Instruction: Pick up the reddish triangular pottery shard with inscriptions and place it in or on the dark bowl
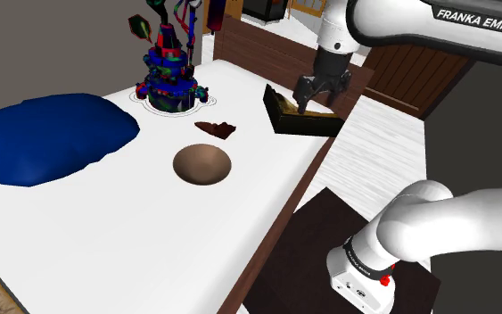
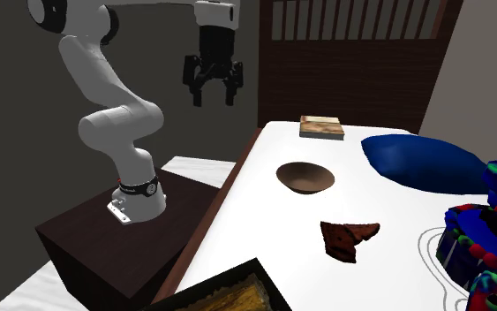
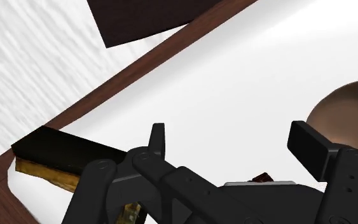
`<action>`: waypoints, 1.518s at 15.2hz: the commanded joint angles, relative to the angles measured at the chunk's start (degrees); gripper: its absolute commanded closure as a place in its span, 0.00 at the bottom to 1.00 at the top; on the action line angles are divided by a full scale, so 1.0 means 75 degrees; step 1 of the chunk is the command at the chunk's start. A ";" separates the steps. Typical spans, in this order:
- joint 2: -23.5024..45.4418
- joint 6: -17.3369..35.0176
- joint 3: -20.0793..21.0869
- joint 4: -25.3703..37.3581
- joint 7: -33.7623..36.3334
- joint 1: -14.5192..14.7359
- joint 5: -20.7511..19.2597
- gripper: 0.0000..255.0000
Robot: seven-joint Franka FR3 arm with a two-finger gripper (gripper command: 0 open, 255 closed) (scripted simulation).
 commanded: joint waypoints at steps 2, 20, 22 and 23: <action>0.0879 0.0473 0.0466 0.0285 0.1033 -0.0184 0.0048 0.00; 0.6782 0.1124 0.1391 0.4299 0.6443 -0.0659 -0.1545 0.00; 0.7455 0.0983 0.1276 0.4984 0.6884 -0.0576 -0.1720 0.00; 0.7793 0.0899 0.1208 0.5347 0.7085 -0.0530 -0.1795 0.00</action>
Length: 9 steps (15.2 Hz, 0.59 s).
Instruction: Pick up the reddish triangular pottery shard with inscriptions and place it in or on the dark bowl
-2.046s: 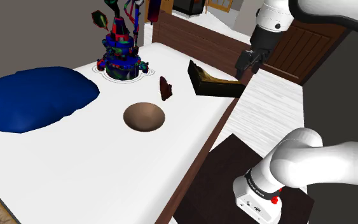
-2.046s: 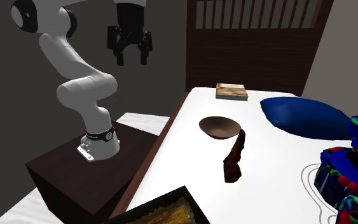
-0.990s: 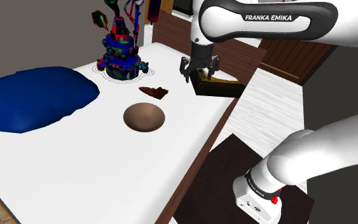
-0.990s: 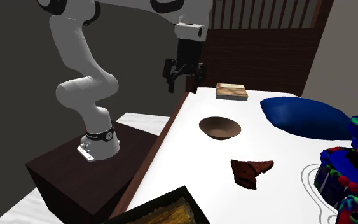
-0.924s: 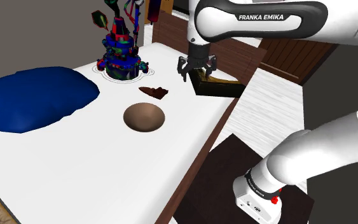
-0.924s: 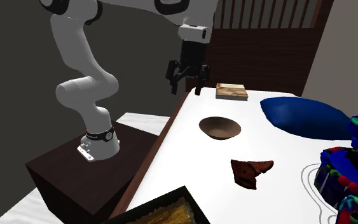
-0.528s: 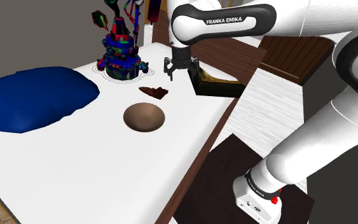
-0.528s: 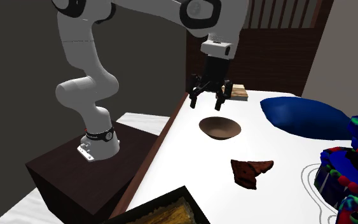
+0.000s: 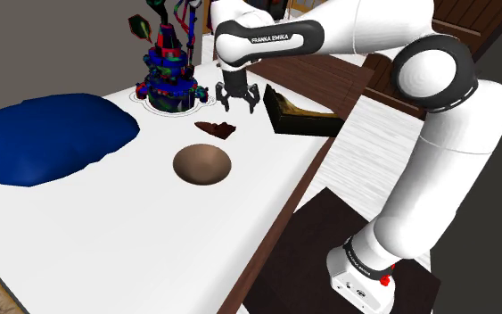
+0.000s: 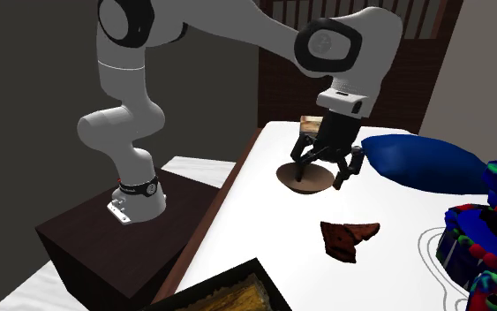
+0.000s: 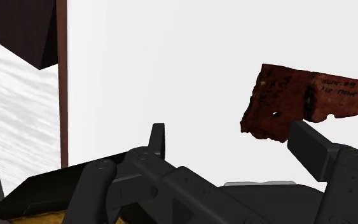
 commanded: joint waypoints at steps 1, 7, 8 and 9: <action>0.0698 -0.0192 -0.0132 0.0775 0.0425 0.0095 -0.0156 0.00; 0.1756 -0.0333 -0.0400 0.1839 0.0957 0.0204 -0.0313 0.00; 0.1747 -0.0229 -0.0405 0.1726 0.0968 0.0183 -0.0318 0.00; 0.1738 -0.0125 -0.0410 0.1613 0.0978 0.0163 -0.0324 0.00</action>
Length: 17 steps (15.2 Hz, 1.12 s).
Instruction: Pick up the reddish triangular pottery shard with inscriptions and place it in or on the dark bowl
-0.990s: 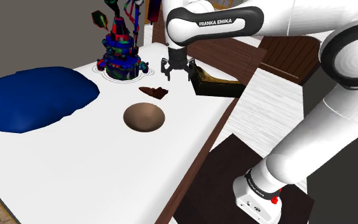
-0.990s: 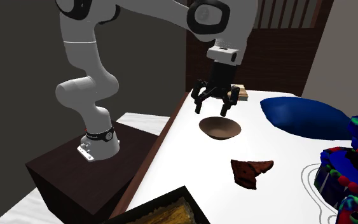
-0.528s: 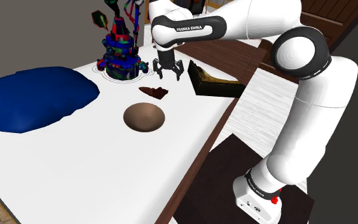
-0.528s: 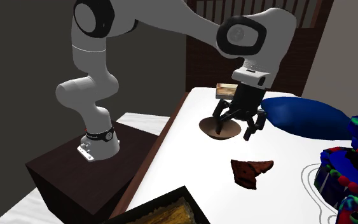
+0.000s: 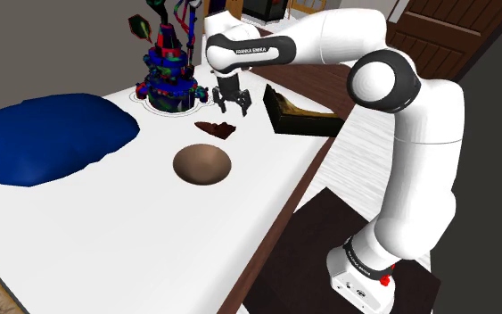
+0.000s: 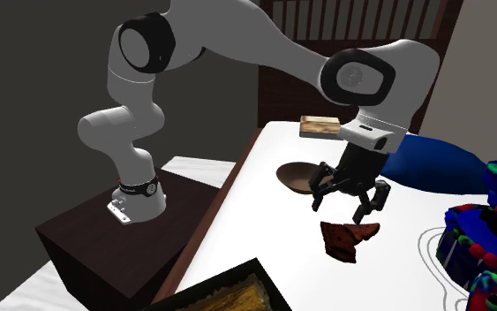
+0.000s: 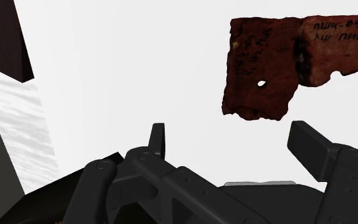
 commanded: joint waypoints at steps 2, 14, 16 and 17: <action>-0.0016 0.0296 -0.0021 -0.0307 0.0023 -0.0064 -0.0020 0.00; -0.0019 0.0453 -0.0030 -0.0468 0.0039 -0.0093 -0.0033 1.00; -0.0019 0.0453 -0.0030 -0.0468 0.0039 -0.0093 -0.0033 1.00; -0.0019 0.0453 -0.0030 -0.0468 0.0039 -0.0093 -0.0033 1.00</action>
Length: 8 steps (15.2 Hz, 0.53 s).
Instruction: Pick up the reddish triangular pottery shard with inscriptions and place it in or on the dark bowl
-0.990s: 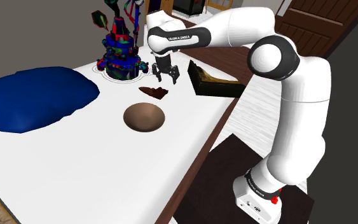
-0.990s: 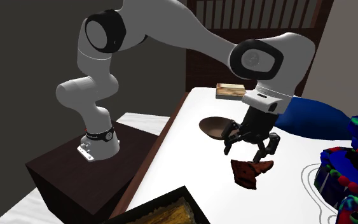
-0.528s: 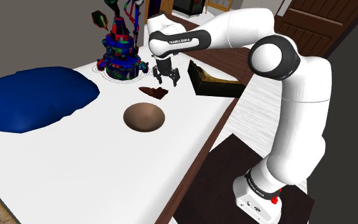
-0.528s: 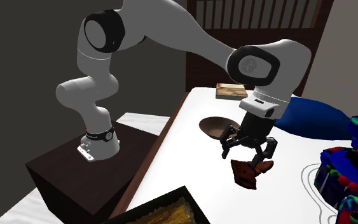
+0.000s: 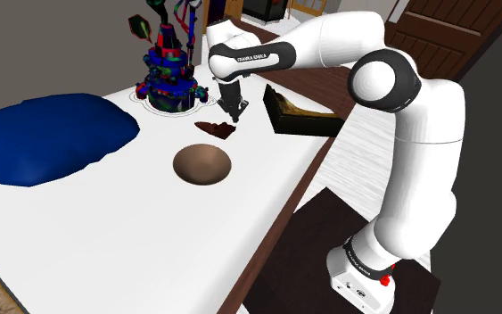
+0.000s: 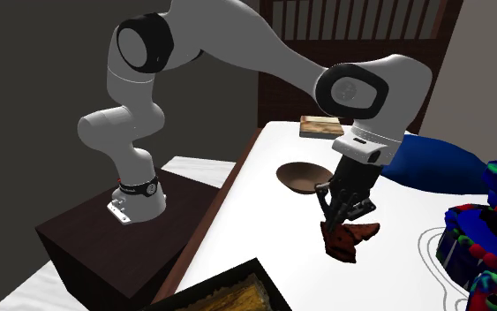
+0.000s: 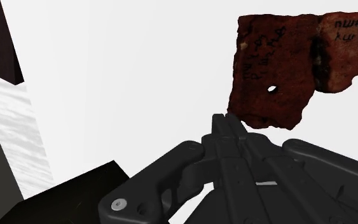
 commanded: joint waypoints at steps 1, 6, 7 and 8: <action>0.0000 0.0000 0.0000 0.0000 0.0000 0.0000 0.0000 1.00; 0.0068 0.0438 0.0166 0.0008 -0.0697 -0.0427 0.0515 0.00; 0.0218 0.0778 0.0368 0.0101 -0.1415 -0.0855 0.1045 0.00; 0.0450 0.1012 0.0596 0.0285 -0.2140 -0.1271 0.1579 0.00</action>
